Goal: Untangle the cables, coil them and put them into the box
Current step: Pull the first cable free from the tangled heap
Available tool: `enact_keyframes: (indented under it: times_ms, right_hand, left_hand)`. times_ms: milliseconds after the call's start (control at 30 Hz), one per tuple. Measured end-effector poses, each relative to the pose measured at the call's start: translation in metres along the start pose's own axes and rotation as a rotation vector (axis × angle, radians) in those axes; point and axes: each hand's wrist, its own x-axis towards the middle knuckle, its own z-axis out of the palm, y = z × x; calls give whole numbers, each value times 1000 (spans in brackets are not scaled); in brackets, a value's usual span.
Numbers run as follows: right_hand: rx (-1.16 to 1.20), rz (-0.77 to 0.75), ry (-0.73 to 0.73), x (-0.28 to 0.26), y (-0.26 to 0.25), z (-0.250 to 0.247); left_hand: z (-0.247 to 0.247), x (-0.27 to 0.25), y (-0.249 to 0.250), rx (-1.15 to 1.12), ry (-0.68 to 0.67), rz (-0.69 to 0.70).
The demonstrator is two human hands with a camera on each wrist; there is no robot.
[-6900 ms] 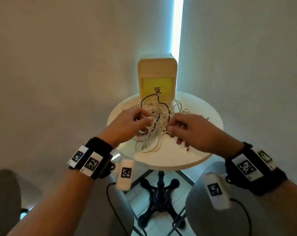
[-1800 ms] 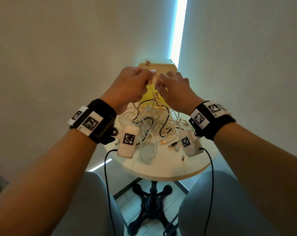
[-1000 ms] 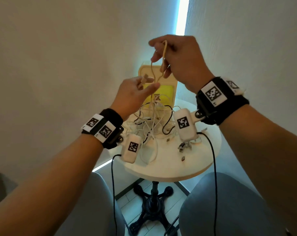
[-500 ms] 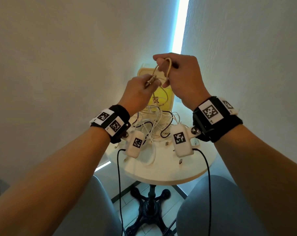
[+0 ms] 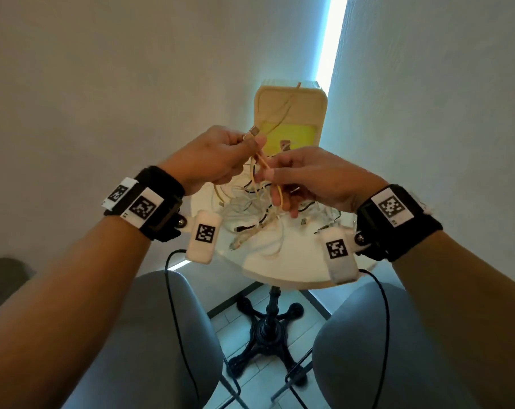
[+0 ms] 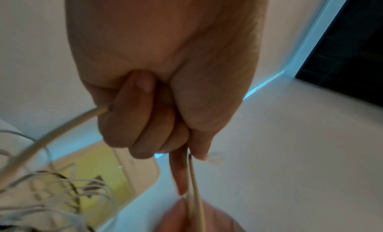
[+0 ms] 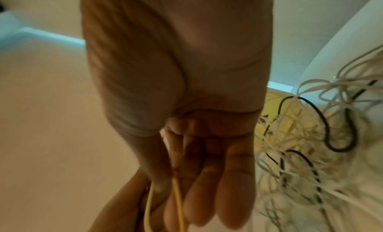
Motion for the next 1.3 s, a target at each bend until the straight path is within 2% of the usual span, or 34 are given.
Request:
enact_keyframes:
  times_ms: [100, 233, 367, 467, 567, 633, 667, 733, 833, 933, 1067, 1167, 1300]
  right_hand:
    - [-250, 96, -156, -4, 21, 19]
    - [-508, 265, -382, -8, 37, 45]
    - [-695, 325, -490, -11, 16, 49]
    - [-720, 253, -365, -9, -9, 38]
    - [-734, 116, -117, 3, -22, 39]
    - [-611, -1, 45, 15, -23, 52]
    - [-497, -17, 77, 21, -22, 60]
    - [-329, 2, 38, 31, -18, 75]
    - [-254, -32, -31, 38, -4, 88]
    - [-255, -44, 0, 41, 9, 86]
    - [-374, -32, 7, 41, 17, 84]
    - [-389, -22, 19, 40, 22, 86]
    - [-456, -22, -49, 36, 19, 77]
  left_hand:
    - [-8, -12, -16, 54, 59, -65]
    - [-23, -24, -19, -71, 302, -78]
    - [-38, -31, -6, -215, 342, -22]
    - [-40, -36, 2, -252, 318, 2]
    - [-35, -40, 10, -379, 331, -1]
    - [-27, -40, 13, -468, 341, 12]
    - [-21, -39, 13, -503, 343, 23]
    - [-9, -36, 12, -577, 347, 32]
    - [-2, -32, 11, -690, 323, 28]
    - [-8, -31, 7, -712, 254, 6]
    - [-11, -29, 1, -642, 172, -105]
    - [-4, -25, -4, -630, 223, -127]
    - [3, -19, -18, -727, 321, -148]
